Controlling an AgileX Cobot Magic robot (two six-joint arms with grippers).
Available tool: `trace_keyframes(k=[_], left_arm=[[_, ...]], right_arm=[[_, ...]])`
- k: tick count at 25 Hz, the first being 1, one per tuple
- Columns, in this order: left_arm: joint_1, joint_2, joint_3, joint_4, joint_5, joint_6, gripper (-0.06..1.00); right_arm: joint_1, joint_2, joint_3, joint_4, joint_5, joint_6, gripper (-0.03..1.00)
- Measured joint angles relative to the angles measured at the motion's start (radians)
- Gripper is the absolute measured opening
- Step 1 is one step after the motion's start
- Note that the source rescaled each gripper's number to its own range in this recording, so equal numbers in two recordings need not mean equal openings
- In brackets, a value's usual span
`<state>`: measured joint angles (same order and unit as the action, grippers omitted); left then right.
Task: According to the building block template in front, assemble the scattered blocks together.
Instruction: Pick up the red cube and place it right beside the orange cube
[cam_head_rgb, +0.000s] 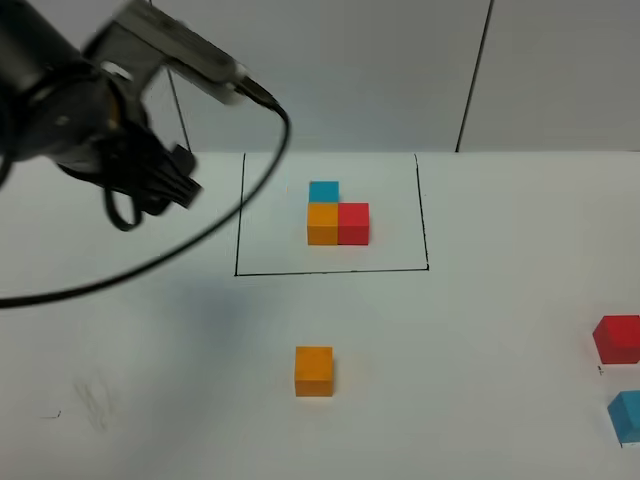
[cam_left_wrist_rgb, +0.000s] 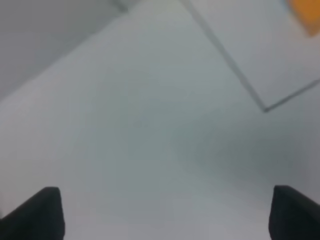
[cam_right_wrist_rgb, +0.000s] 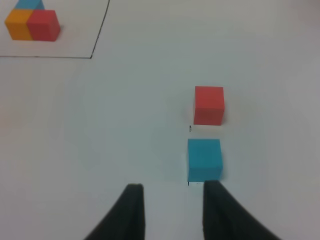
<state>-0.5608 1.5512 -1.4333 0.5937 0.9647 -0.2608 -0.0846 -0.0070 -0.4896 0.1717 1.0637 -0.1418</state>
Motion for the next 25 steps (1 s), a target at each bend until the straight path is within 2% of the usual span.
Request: trace_keyframes(k=[3,7,17,21,25], left_arm=[[0.063,-0.084,0.000,0.074,0.086,-0.076,0.84],[0.119,-0.200,0.000,0.084,0.138,-0.090,0.83],[0.121,-0.513,0.000,0.080,0.231,-0.073,0.81],[0.121,-0.662,0.000,0.037,0.231,0.000,0.79],[0.121,-0.842,-0.002,-0.093,0.231,0.085,0.75]], right_arm=[[0.000,0.000,0.000,0.000,0.000,0.000,0.00],[0.000,0.000,0.000,0.000,0.000,0.000,0.00],[0.000,0.000,0.000,0.000,0.000,0.000,0.00],[0.000,0.000,0.000,0.000,0.000,0.000,0.00],[0.000,0.000,0.000,0.000,0.000,0.000,0.00]])
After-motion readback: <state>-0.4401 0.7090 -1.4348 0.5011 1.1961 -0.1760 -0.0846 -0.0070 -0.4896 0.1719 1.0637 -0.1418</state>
